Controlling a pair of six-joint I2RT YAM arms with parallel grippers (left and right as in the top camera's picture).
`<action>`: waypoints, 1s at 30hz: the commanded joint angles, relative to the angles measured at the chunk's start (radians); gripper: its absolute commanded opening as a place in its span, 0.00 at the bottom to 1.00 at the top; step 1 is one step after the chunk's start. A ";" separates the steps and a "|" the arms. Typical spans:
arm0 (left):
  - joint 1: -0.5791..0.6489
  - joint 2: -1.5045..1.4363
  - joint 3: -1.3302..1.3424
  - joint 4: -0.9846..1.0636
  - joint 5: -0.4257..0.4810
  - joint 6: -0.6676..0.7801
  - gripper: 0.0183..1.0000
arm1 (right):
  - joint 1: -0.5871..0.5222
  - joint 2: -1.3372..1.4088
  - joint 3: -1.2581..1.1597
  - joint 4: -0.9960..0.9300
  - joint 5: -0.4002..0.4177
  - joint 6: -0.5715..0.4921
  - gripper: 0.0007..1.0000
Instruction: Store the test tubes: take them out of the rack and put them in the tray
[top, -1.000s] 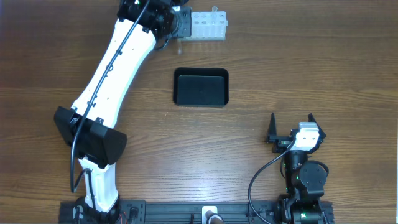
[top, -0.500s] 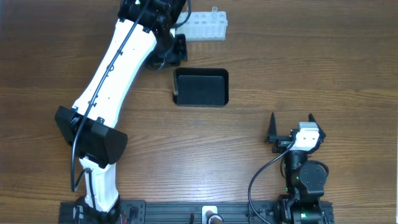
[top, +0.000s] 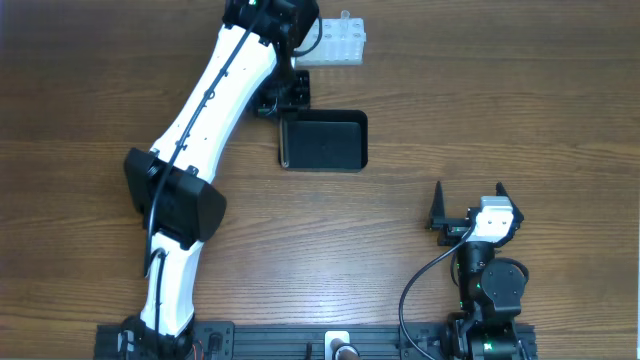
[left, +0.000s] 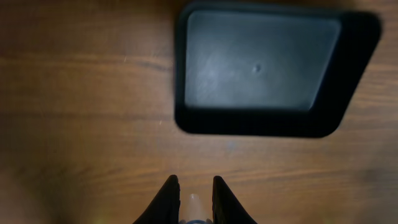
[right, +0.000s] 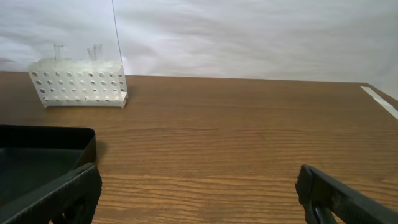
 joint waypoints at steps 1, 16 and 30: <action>0.000 0.057 0.055 -0.004 0.007 0.019 0.02 | 0.006 -0.009 -0.005 -0.004 -0.006 0.003 0.99; 0.008 0.211 0.118 0.071 0.006 0.019 0.02 | 0.006 -0.009 -0.005 -0.004 -0.005 0.003 0.99; 0.021 0.315 0.159 0.094 0.006 0.046 0.02 | 0.006 -0.009 -0.005 -0.004 -0.005 0.003 0.99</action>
